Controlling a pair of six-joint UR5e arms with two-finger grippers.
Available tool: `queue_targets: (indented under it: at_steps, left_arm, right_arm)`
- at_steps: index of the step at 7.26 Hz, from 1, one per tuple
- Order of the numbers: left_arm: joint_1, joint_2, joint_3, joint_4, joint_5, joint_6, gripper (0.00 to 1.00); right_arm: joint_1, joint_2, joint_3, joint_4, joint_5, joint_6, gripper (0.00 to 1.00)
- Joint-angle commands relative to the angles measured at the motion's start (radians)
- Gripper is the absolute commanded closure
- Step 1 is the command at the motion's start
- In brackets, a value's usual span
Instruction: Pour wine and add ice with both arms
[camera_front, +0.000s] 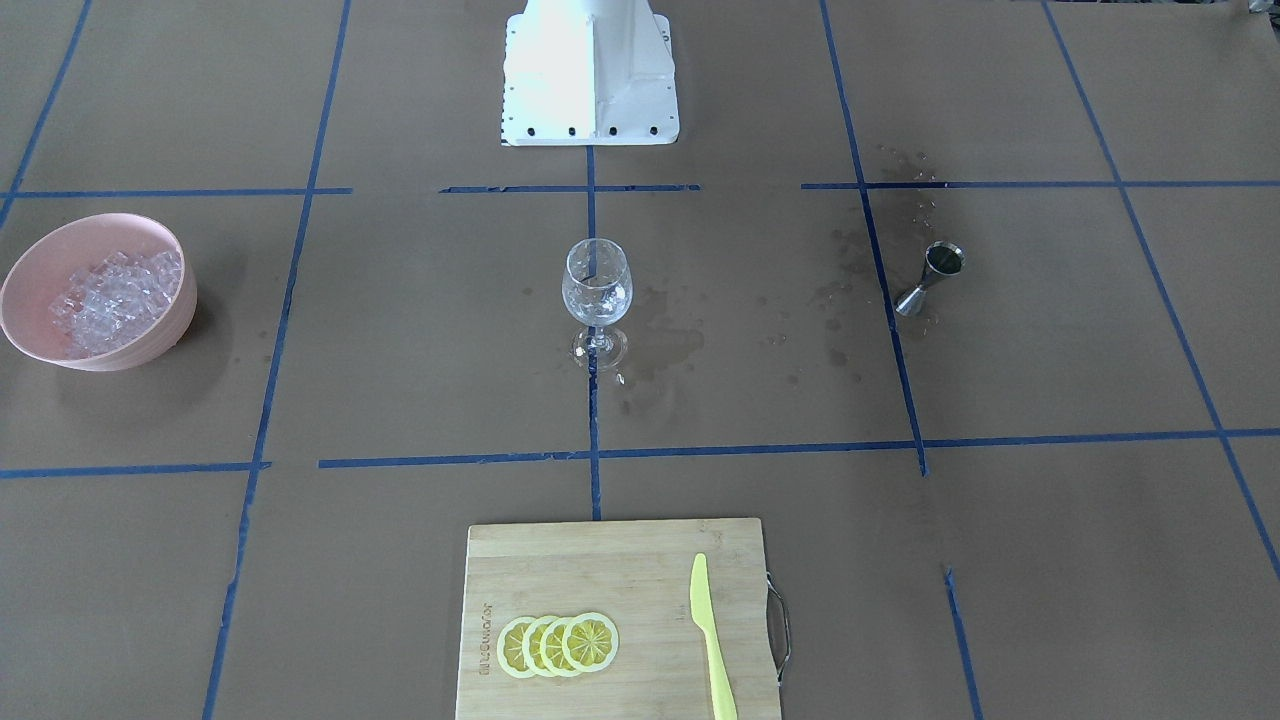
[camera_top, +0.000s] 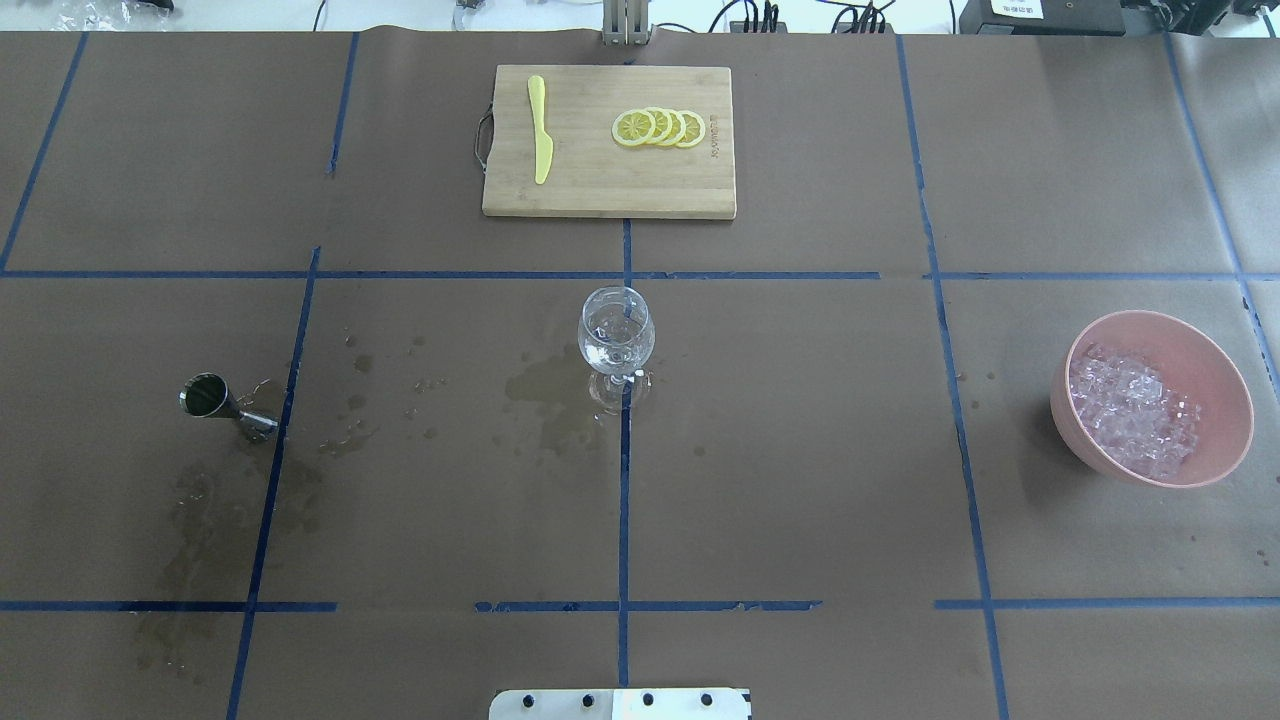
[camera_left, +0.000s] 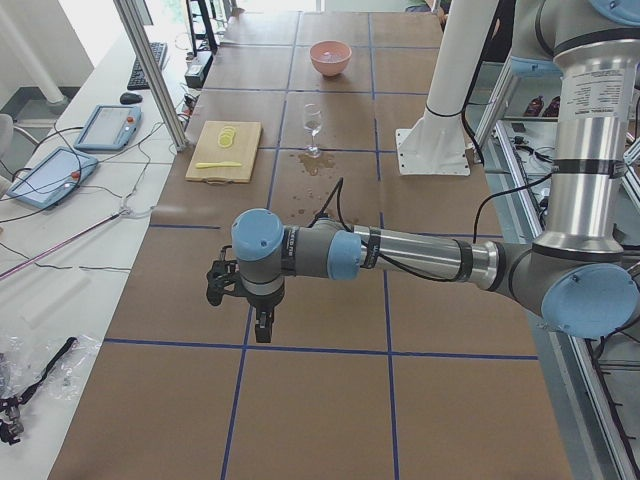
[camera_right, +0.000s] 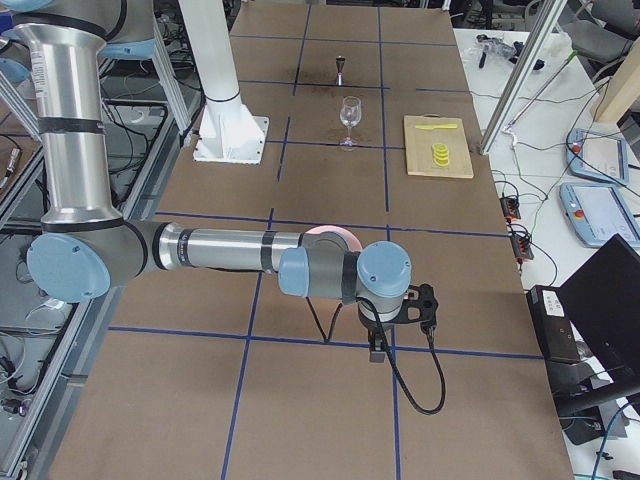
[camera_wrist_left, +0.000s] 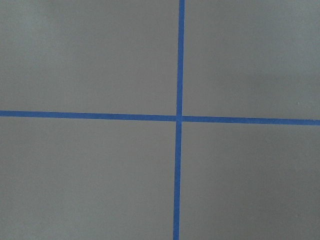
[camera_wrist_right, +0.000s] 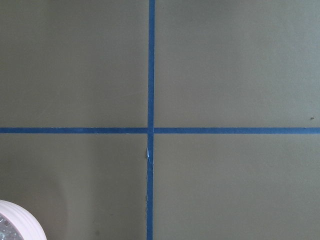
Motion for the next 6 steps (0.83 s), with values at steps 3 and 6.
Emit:
queue_targets:
  at_steps: [3, 6]
  left_arm:
    - [0.000, -0.024, -0.105, 0.000, 0.014, 0.002, 0.00]
    - [0.038, -0.038, -0.367, -0.003, 0.006, -0.170, 0.00]
  right_arm:
    - [-0.002, 0.002, 0.012, 0.004, 0.055, 0.000, 0.00]
    - [-0.003, 0.008, 0.025, 0.025, 0.054, 0.000, 0.00]
